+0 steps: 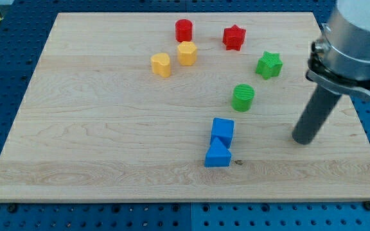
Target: Slightly move the blue cube towards left to the blue triangle
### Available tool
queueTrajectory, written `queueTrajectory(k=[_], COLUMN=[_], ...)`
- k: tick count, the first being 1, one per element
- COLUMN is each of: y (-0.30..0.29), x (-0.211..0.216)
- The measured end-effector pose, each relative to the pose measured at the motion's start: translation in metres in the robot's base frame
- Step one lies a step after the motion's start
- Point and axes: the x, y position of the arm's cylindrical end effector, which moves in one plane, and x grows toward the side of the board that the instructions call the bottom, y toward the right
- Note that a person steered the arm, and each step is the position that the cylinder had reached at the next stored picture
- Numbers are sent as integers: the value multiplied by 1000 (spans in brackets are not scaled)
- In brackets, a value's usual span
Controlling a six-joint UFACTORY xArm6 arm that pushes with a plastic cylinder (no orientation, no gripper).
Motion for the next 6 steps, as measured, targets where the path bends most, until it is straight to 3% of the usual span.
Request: queueTrajectory(k=[1, 2, 3, 6], y=[0, -37, -63, -129], x=[13, 10, -23, -25])
